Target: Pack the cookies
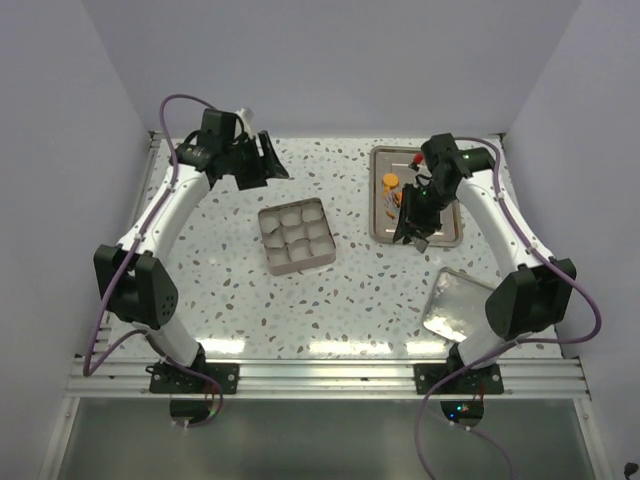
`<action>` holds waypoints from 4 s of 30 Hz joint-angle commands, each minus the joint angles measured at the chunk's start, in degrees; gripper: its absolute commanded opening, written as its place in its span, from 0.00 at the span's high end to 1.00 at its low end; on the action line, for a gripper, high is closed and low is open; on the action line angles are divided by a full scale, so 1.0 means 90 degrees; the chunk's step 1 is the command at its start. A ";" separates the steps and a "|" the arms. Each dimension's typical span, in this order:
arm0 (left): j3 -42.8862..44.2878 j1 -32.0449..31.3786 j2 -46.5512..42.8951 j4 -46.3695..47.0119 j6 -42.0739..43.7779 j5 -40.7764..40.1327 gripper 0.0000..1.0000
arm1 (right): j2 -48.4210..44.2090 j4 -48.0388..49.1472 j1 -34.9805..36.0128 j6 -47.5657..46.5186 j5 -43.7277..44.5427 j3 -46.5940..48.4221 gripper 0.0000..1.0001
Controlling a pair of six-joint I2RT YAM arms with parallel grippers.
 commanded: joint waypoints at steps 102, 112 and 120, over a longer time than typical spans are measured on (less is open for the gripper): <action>-0.1660 0.1428 -0.1706 -0.0035 0.0611 0.0227 0.28 | 0.1014 -0.0448 0.0901 0.0113 0.0691 0.2117 0.61; -0.1854 0.1428 -0.1930 -0.0338 0.0807 -0.0543 0.00 | -0.0168 -0.0097 0.0637 0.0122 0.1336 0.0048 0.59; -0.2939 0.1779 -0.2303 0.0591 0.0465 -0.0126 0.00 | -0.0297 -0.0106 0.0100 -0.0103 0.1424 -0.0258 0.60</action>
